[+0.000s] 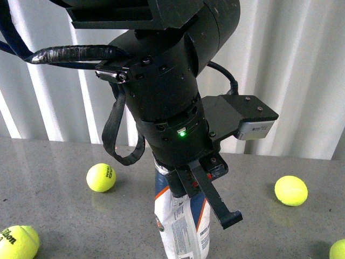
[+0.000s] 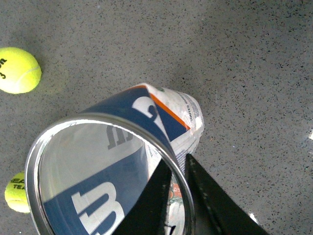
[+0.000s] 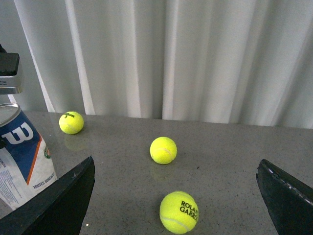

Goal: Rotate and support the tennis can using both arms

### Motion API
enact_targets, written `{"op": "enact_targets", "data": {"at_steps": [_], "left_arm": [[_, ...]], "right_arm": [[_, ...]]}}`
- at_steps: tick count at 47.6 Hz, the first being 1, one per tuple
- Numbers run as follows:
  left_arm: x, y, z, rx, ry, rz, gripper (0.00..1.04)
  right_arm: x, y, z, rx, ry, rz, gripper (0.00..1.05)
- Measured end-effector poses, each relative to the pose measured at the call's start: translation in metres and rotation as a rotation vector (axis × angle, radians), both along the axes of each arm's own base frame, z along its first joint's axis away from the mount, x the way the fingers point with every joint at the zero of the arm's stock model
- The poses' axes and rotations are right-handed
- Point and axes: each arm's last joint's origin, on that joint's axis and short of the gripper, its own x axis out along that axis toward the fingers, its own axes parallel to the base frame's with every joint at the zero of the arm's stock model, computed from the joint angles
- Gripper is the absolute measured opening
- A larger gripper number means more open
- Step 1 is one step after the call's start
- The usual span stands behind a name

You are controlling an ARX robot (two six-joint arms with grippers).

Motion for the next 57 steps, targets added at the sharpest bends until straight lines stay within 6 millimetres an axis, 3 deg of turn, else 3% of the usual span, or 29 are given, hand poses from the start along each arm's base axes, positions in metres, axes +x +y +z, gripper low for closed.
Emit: {"op": "enact_targets", "data": {"at_steps": [4,27,47,57], "left_arm": [[0.001,0.001,-0.001,-0.004,0.005,0.013,0.28],[0.001,0.004,0.006,-0.05,0.02,0.042,0.97],[-0.009,0.022,0.044,-0.11,-0.041,0.069,0.98],[-0.018,0.04,0.067,-0.241,-0.048,0.125,0.98]], "right_arm": [[0.0,0.0,0.0,0.0,0.0,0.0,0.98],[0.0,0.0,0.0,0.0,0.0,0.0,0.98],[0.0,0.0,0.0,0.0,0.0,0.0,0.98],[0.0,0.0,0.0,0.0,0.0,0.0,0.98]]}}
